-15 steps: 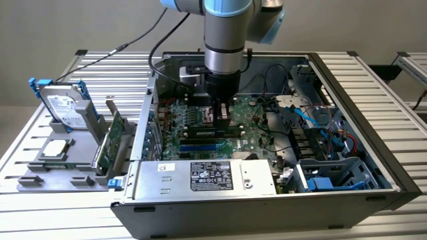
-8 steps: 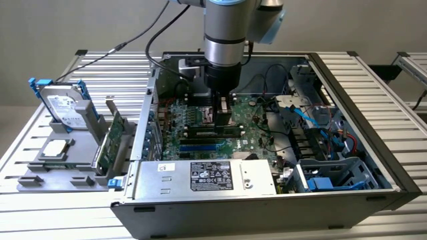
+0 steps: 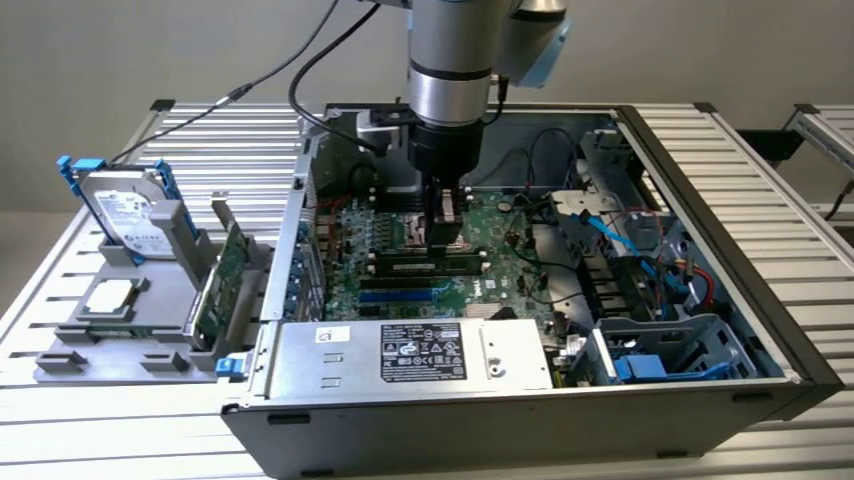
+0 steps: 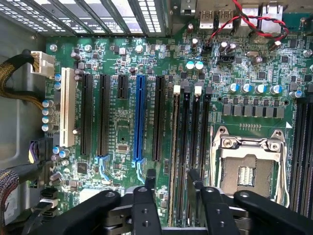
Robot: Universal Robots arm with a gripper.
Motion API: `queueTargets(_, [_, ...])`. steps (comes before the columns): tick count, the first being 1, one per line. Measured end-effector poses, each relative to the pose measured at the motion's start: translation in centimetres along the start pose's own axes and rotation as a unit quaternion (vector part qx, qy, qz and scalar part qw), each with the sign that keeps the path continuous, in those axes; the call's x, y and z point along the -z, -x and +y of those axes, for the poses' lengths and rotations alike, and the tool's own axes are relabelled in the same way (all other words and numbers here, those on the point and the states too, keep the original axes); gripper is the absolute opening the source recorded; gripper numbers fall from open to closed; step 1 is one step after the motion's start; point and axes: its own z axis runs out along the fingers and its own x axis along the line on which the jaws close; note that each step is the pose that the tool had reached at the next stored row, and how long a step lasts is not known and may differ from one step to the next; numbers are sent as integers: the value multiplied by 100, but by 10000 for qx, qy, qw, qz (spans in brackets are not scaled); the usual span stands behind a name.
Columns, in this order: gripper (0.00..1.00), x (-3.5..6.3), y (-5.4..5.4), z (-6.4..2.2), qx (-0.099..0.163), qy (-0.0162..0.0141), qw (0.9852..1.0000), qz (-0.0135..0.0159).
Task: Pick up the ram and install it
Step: 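Insert the ram into the slot, then press down the ram until it locks into place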
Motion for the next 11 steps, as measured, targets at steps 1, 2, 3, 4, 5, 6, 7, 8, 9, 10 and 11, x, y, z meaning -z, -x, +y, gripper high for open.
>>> queueTargets(1, [31,0,0,0,0,0,10000,0])
queueTargets(2, [31,0,0,0,0,0,10000,0])
queueTargets(3, [18,0,0,0,0,0,10000,0])
queueTargets(4, [18,0,0,0,0,0,10000,0])
queueTargets(5, [13,0,0,0,0,0,10000,0])
queueTargets(6, [13,0,0,0,0,0,10000,0])
queueTargets(7, [11,0,0,0,0,0,10000,0])
queueTargets(8, [11,0,0,0,0,0,10000,0])
queueTargets(9, [11,0,0,0,0,0,10000,0])
queueTargets(10, [11,0,0,0,0,0,10000,0])
queueTargets(11, [11,0,0,0,0,0,10000,0])
